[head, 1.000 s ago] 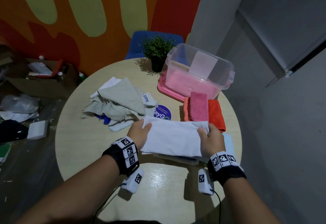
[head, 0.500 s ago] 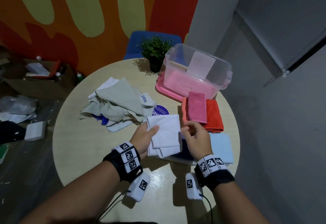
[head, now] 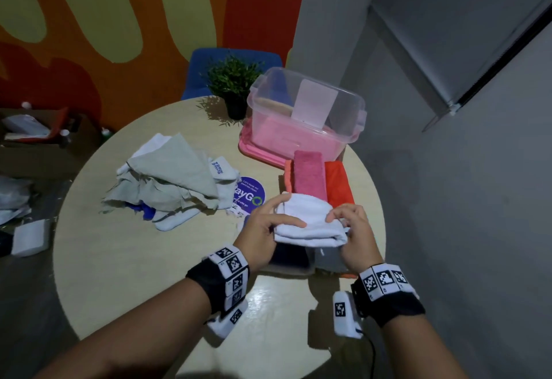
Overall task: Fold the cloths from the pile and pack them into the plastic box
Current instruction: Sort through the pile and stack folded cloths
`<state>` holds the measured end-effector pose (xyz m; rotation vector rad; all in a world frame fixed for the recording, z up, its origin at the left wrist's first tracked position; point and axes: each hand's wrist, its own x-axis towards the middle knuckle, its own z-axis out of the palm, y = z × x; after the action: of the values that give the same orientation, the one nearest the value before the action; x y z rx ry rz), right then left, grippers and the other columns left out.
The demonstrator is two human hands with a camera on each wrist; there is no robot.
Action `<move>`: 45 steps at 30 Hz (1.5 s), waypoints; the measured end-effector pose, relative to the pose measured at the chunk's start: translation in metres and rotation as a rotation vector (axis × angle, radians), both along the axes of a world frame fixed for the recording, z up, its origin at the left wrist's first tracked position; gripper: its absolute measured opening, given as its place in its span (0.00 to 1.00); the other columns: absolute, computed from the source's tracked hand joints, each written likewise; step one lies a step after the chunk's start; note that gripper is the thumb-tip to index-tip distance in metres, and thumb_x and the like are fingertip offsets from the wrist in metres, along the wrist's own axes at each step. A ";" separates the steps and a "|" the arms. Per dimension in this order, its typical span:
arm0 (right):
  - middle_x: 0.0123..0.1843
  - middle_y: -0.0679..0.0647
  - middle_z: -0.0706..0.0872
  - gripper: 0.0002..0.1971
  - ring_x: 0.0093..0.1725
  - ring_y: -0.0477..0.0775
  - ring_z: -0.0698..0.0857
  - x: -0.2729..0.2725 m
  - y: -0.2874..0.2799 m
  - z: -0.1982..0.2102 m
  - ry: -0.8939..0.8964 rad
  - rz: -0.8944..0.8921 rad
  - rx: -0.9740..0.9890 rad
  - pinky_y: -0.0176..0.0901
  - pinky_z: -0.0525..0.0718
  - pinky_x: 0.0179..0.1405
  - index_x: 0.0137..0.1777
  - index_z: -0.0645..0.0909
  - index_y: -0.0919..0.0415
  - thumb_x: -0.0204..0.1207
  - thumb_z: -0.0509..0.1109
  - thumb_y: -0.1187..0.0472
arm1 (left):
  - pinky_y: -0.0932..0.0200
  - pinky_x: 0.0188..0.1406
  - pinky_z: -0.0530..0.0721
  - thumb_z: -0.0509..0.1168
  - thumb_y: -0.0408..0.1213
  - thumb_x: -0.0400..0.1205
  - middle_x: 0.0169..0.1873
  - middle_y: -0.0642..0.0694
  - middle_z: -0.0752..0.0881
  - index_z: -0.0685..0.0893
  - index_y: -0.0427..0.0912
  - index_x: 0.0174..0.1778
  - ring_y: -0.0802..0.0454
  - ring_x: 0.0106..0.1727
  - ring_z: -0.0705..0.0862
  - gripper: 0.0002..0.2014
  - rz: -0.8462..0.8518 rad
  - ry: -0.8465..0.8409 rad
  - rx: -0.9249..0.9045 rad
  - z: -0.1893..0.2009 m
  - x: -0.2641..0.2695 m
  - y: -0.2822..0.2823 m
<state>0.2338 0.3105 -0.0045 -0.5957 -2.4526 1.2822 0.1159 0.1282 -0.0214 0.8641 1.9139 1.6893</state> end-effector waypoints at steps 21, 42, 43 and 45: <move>0.62 0.54 0.80 0.10 0.59 0.61 0.75 0.028 0.043 -0.052 -0.295 -0.169 0.608 0.54 0.77 0.58 0.55 0.87 0.52 0.77 0.70 0.61 | 0.34 0.77 0.58 0.57 0.51 0.87 0.87 0.52 0.44 0.61 0.61 0.82 0.42 0.85 0.47 0.26 -0.346 0.670 -0.872 -0.058 0.057 0.089; 0.89 0.58 0.45 0.41 0.86 0.68 0.44 0.006 0.028 -0.094 -0.838 -0.035 0.581 0.66 0.49 0.84 0.86 0.47 0.50 0.79 0.48 0.28 | 0.44 0.65 0.76 0.63 0.25 0.78 0.64 0.44 0.81 0.80 0.46 0.69 0.42 0.68 0.76 0.23 0.200 0.438 -0.838 -0.041 -0.091 0.012; 0.88 0.58 0.50 0.40 0.86 0.68 0.46 0.005 0.027 -0.089 -0.811 -0.051 0.562 0.66 0.51 0.83 0.85 0.53 0.50 0.79 0.51 0.29 | 0.42 0.67 0.75 0.64 0.24 0.77 0.67 0.43 0.79 0.76 0.46 0.72 0.41 0.70 0.75 0.26 0.222 0.445 -0.875 -0.041 -0.108 0.008; 0.83 0.61 0.63 0.34 0.83 0.69 0.56 0.004 0.024 -0.075 -0.701 -0.123 0.568 0.66 0.59 0.81 0.77 0.67 0.53 0.78 0.60 0.34 | 0.39 0.71 0.72 0.66 0.24 0.75 0.76 0.42 0.71 0.68 0.46 0.78 0.41 0.78 0.69 0.34 0.229 0.493 -1.010 -0.047 -0.139 0.003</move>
<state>0.2373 0.3342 -0.0797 -1.1380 -3.0590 0.2876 -0.0235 0.1316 -0.0683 0.6604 2.8231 0.3931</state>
